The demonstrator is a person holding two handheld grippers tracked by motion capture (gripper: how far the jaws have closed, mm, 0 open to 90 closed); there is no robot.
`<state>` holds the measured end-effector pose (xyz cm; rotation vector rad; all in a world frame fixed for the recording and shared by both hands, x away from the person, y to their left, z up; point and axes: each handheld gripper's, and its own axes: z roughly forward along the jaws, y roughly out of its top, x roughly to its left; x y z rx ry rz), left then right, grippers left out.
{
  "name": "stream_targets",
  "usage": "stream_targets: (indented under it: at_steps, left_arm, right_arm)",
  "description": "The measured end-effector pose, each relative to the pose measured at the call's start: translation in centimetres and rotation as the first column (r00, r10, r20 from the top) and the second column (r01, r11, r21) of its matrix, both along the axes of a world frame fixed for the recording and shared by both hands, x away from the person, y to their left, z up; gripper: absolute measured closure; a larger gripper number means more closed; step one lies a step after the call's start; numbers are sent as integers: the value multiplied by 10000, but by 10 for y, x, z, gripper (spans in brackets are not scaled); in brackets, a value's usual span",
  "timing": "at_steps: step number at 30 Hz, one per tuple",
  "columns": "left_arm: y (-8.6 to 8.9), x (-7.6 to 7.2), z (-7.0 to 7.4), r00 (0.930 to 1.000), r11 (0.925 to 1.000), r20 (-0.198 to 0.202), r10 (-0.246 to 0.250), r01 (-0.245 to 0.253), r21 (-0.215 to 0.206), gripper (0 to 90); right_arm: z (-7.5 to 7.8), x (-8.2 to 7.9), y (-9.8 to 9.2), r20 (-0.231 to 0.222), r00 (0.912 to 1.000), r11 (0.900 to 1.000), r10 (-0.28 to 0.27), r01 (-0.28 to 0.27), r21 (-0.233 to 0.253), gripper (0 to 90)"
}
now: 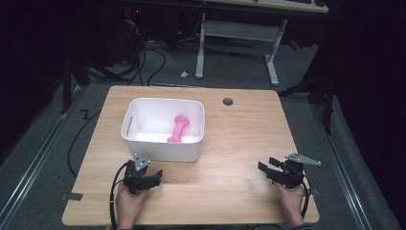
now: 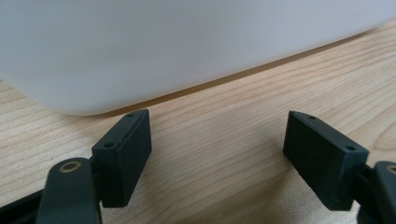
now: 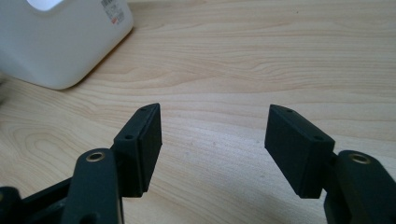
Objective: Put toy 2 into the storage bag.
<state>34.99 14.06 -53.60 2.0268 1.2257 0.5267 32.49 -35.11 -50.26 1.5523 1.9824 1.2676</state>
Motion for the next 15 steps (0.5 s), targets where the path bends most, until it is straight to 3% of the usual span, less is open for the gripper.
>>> stream_targets:
  at_steps: [2,5,9,15]
  left_arm:
    - [0,0,0,10000,10000,1,0,0,3,239]
    - [0,0,0,10000,10000,2,0,0,3,239]
    - [0,0,0,10000,10000,1,-1,1,6,239]
    - [0,-1,0,10000,10000,-11,-26,26,15,238]
  right_arm:
    - [-3,2,2,-73,10000,9998,-51,50,-183,365]
    - [-10,6,6,-219,9994,9962,-283,264,-824,365]
    - [-18,9,9,-377,9983,9959,-455,423,-805,362]
    - [-24,12,23,-358,9989,9768,-298,215,-2129,353]
